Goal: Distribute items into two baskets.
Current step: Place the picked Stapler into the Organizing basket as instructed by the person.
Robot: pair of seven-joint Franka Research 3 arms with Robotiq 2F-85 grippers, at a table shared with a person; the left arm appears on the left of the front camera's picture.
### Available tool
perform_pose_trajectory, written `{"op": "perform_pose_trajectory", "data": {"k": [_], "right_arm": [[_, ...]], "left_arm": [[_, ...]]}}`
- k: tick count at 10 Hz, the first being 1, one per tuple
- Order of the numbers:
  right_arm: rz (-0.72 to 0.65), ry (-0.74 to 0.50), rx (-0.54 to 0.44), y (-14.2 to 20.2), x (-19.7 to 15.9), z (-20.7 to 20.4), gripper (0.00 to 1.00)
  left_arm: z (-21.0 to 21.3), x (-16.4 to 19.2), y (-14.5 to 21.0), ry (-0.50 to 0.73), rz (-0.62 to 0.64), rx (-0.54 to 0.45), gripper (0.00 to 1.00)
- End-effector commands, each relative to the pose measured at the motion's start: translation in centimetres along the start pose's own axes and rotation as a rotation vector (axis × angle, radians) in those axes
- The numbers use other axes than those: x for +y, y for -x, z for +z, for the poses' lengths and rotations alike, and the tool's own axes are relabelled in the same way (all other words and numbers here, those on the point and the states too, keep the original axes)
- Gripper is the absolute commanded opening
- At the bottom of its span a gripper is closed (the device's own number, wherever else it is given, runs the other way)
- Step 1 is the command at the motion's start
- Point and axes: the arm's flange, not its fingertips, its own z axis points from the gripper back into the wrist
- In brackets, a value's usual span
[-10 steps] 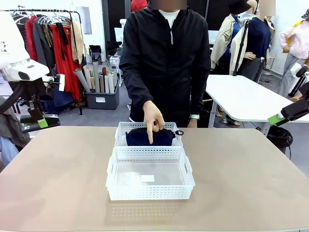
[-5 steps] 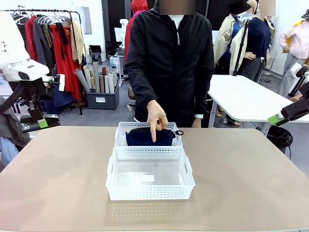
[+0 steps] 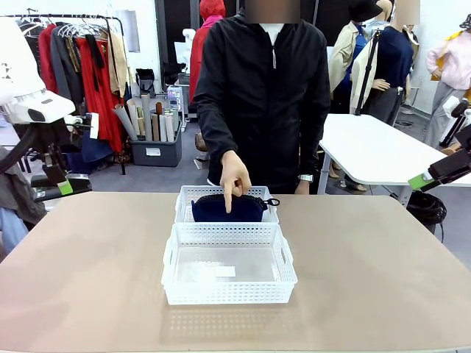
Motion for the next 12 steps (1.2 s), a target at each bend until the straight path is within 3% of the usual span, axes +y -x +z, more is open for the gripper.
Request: {"op": "perform_pose_trajectory", "data": {"k": [1,5,12], "right_arm": [[0.005,0.005,-0.006,-0.1,0.0,0.0,1.00],[0.005,0.005,-0.006,-0.1,0.0,0.0,1.00],[0.005,0.005,-0.006,-0.1,0.0,0.0,1.00]], "left_arm": [[0.1,-0.3,-0.2,-0.003,-0.004,-0.001,0.00],[0.4,-3.1,-1.8,-0.001,0.029,-0.017,0.00],[-0.5,-10.3,-8.9,-0.002,0.010,-0.002,0.00]]}}
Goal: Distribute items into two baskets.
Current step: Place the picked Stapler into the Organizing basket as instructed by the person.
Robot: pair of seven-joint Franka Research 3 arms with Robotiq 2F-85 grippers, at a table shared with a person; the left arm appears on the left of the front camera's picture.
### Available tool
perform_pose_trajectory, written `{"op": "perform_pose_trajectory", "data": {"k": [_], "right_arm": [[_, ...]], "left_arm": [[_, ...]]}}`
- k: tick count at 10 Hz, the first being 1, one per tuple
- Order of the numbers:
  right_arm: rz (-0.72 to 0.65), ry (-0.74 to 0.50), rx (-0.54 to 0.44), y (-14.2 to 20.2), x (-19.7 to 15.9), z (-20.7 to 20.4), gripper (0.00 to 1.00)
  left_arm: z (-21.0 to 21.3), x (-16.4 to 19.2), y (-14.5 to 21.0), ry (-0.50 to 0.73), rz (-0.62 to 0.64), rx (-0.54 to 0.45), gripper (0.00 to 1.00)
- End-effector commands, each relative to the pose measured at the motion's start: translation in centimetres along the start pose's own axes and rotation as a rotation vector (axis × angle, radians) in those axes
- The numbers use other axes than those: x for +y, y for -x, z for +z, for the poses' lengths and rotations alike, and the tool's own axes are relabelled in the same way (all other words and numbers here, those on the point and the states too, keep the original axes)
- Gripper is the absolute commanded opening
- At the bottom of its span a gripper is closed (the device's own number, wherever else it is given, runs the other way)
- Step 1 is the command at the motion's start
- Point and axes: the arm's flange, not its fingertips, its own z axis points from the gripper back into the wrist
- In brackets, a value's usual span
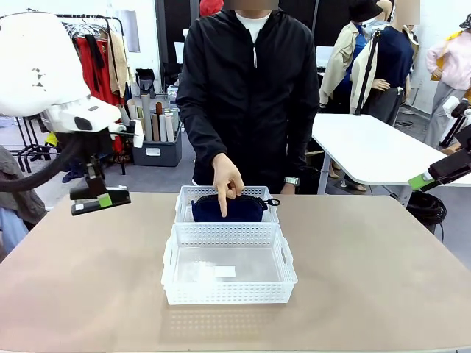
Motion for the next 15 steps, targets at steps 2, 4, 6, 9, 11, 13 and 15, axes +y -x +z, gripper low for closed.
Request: {"op": "perform_pose_trajectory", "data": {"k": [2,4,6,9,11,13,15], "right_arm": [[0.005,0.005,-0.006,-0.1,0.0,0.0,1.00],[0.005,0.005,-0.006,-0.1,0.0,0.0,1.00],[0.005,0.005,-0.006,-0.1,0.0,0.0,1.00],[0.005,0.005,-0.006,-0.1,0.0,0.0,1.00],[0.005,0.005,-0.006,-0.1,0.0,0.0,1.00],[0.005,0.005,-0.006,-0.1,0.0,0.0,1.00],[0.005,0.005,-0.006,-0.1,0.0,0.0,1.00]], "left_arm": [[-0.9,-2.3,-2.9,-0.022,0.024,0.011,0.00],[-1.6,-4.1,-5.3,-0.019,-0.023,0.007,0.00],[-2.8,-5.3,-7.4,0.003,-0.101,0.002,0.00],[-4.5,-6.0,-10.5,0.033,-0.143,-0.027,0.00],[-5.6,-6.7,-12.6,0.047,-0.173,-0.039,0.00],[-6.7,-7.9,-14.8,0.056,-0.213,-0.037,0.00],[-7.7,-8.9,-16.8,0.047,-0.242,-0.030,0.00]]}}
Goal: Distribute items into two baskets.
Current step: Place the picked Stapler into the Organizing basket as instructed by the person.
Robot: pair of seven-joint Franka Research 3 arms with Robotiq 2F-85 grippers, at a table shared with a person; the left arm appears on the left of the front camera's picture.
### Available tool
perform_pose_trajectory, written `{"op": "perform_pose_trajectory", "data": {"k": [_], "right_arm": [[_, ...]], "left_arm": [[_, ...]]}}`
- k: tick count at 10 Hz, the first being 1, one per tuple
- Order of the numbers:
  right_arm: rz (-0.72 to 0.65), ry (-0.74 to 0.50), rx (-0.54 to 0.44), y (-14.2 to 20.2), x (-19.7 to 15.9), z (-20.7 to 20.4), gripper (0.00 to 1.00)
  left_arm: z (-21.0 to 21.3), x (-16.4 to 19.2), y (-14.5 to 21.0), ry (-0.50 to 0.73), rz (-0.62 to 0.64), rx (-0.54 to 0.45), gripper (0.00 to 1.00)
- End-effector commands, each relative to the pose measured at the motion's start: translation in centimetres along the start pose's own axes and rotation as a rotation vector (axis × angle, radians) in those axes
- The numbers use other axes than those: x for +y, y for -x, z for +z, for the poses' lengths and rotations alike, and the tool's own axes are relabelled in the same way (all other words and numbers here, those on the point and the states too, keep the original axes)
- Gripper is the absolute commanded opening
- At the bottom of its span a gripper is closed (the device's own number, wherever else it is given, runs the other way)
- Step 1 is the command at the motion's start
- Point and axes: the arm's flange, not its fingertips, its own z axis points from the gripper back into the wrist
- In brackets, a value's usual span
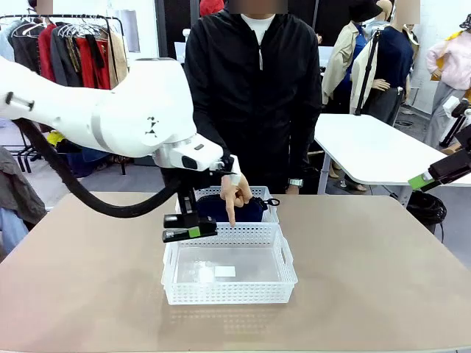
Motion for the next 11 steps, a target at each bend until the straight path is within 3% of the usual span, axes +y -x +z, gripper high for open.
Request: {"op": "perform_pose_trajectory", "data": {"k": [1,5,11], "right_arm": [[0.006,0.004,-0.006,-0.1,0.0,0.0,1.00],[0.006,0.004,-0.006,-0.1,0.0,0.0,1.00],[0.006,0.004,-0.006,-0.1,0.0,0.0,1.00]], "left_arm": [[-0.5,0.3,-1.4,-0.017,-0.019,-0.009,0.00],[-3.0,0.8,-3.7,-0.039,-0.043,-0.043,0.00],[-8.1,0.8,-5.6,0.030,-0.080,0.008,0.00]]}}
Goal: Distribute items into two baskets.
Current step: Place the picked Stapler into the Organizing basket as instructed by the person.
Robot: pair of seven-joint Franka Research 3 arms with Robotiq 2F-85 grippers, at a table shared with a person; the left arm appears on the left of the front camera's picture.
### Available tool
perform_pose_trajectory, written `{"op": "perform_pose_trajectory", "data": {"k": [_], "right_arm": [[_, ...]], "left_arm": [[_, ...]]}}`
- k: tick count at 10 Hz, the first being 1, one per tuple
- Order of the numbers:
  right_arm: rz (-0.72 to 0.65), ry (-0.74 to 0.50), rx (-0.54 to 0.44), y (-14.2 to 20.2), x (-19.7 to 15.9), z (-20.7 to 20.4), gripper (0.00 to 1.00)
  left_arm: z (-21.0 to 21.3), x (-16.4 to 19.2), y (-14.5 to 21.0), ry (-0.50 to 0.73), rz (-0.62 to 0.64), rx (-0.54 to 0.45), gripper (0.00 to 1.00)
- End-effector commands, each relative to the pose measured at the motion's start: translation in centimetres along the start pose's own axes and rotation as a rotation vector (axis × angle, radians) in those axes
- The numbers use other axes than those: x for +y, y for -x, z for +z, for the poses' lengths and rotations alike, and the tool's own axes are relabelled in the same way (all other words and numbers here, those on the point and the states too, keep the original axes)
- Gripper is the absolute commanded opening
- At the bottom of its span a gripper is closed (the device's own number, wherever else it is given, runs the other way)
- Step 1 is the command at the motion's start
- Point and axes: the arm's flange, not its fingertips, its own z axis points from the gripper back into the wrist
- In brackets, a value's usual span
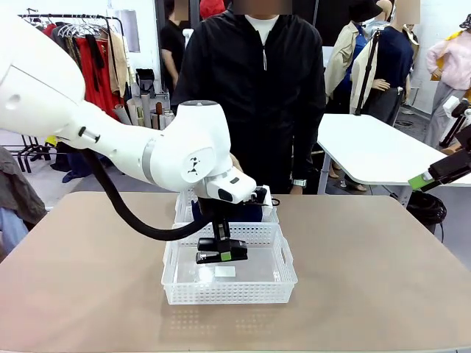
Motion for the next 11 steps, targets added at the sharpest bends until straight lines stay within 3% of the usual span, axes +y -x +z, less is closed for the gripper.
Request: {"op": "perform_pose_trajectory", "data": {"k": [1,10,11], "right_arm": [[0.006,0.004,-0.006,-0.1,0.0,0.0,1.00],[0.006,0.004,-0.006,-0.1,0.0,0.0,1.00],[0.006,0.004,-0.006,-0.1,0.0,0.0,1.00]], "left_arm": [[-0.5,0.8,-0.5,0.000,0.013,0.020,0.00],[-4.1,0.8,-0.6,0.071,0.018,0.032,0.00],[-4.0,0.8,-0.6,0.074,0.021,0.028,0.13]]}}
